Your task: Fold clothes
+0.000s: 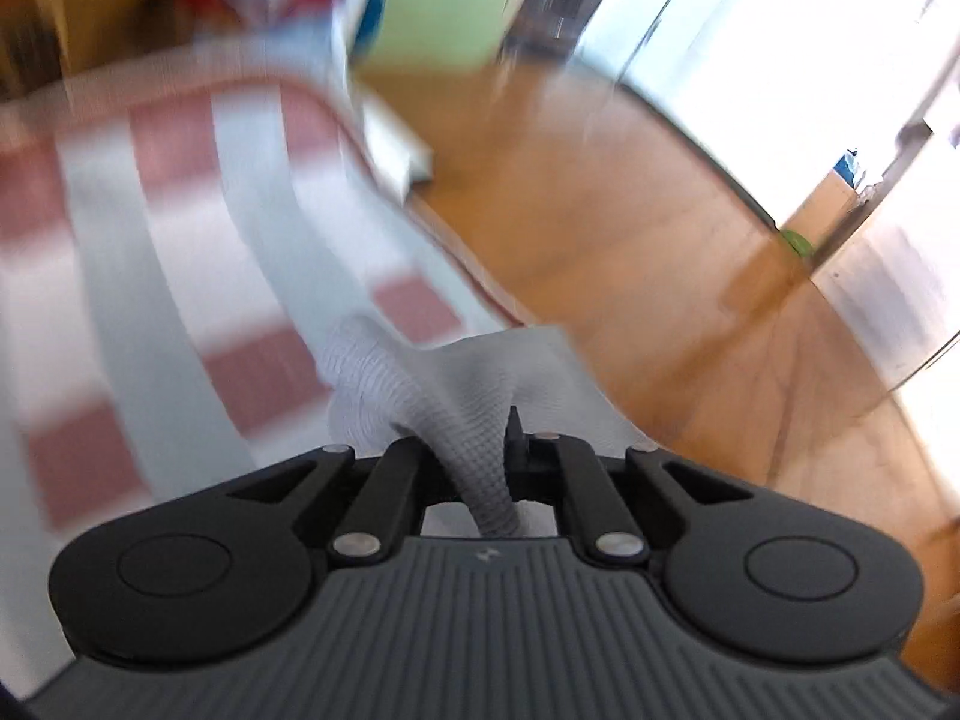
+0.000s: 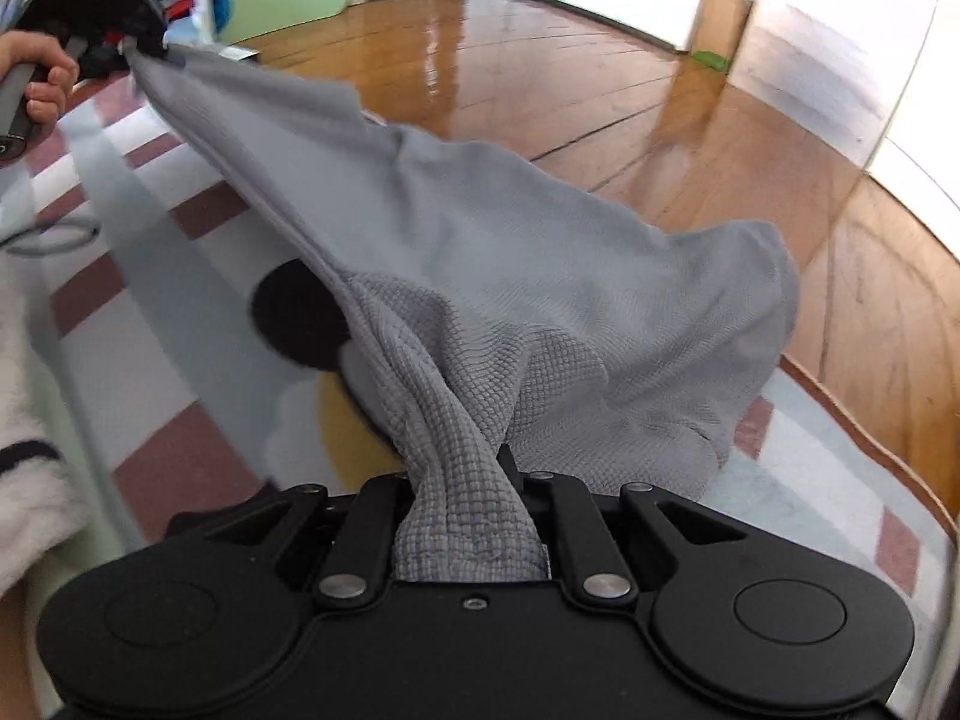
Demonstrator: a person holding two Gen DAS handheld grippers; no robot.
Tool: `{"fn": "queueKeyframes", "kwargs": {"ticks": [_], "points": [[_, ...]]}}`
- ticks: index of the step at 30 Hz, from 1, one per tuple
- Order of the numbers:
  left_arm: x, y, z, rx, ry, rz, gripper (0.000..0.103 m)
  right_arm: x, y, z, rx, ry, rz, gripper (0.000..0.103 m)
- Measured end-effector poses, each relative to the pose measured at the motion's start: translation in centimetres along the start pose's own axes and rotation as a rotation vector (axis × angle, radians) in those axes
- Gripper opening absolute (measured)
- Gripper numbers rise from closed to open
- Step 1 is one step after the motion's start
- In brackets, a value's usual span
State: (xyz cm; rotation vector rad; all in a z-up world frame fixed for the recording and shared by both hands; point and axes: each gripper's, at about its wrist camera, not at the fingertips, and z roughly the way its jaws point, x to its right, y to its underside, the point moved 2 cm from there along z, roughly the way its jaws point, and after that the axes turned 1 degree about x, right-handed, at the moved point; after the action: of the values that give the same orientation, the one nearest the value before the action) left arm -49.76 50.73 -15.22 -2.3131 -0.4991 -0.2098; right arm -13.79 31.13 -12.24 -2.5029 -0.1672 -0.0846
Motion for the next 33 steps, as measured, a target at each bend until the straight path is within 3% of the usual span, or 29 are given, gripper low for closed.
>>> {"fn": "queueKeyframes", "kwargs": {"ticks": [2, 4, 7, 8, 10, 11, 15, 19, 21, 25, 28, 30, 33], "points": [[0.3, 0.5, -1.3, 0.036, -0.106, 0.067, 0.014, -0.7, 0.2, 1.0, -0.029, -0.001, -0.035, 0.013], [-1.6, 0.6, 1.0, -0.078, -0.166, -0.023, 0.017, -1.5, 0.6, 2.6, -0.069, 0.016, -0.074, 0.014], [-3.6, 0.0, 1.4, -0.112, -0.158, -0.124, 0.018, -2.1, 1.1, 2.4, -0.077, 0.018, -0.067, 0.020], [-3.2, 0.0, 1.1, -0.099, -0.150, -0.103, 0.021, -2.1, 1.3, 2.0, -0.075, 0.013, -0.059, 0.022], [-2.2, -0.1, 0.5, -0.066, -0.133, -0.049, 0.045, -1.8, 1.5, 1.2, -0.083, -0.021, -0.052, 0.032], [-1.8, 0.1, 0.0, -0.069, -0.106, -0.019, 0.048, -1.6, 1.8, 0.6, -0.088, -0.038, -0.048, 0.039], [2.5, 1.3, -0.5, -0.121, 0.091, 0.156, 0.049, 1.2, 3.5, -2.5, -0.045, -0.099, 0.070, 0.046], [8.5, 4.4, -1.5, -0.191, 0.317, 0.368, 0.052, 6.4, 6.3, -5.5, 0.013, -0.226, 0.413, 0.049], [12.2, 6.6, -2.6, -0.240, 0.415, 0.471, 0.054, 8.6, 7.6, -5.8, 0.035, -0.239, 0.555, 0.049], [19.3, 11.2, -3.8, -0.373, 0.508, 0.667, 0.056, 11.5, 9.2, -5.1, 0.044, -0.194, 0.733, 0.050], [23.7, 14.1, -4.0, -0.502, 0.564, 0.722, 0.056, 12.4, 10.0, -3.9, 0.044, -0.225, 0.821, 0.052], [25.9, 15.8, -4.5, -0.504, 0.631, 0.762, 0.056, 12.0, 10.3, -2.8, 0.028, -0.216, 0.827, 0.063], [26.6, 18.4, -5.1, -0.463, 0.709, 0.825, 0.064, 11.1, 11.0, -0.9, 0.009, -0.226, 0.852, 0.067]]}}
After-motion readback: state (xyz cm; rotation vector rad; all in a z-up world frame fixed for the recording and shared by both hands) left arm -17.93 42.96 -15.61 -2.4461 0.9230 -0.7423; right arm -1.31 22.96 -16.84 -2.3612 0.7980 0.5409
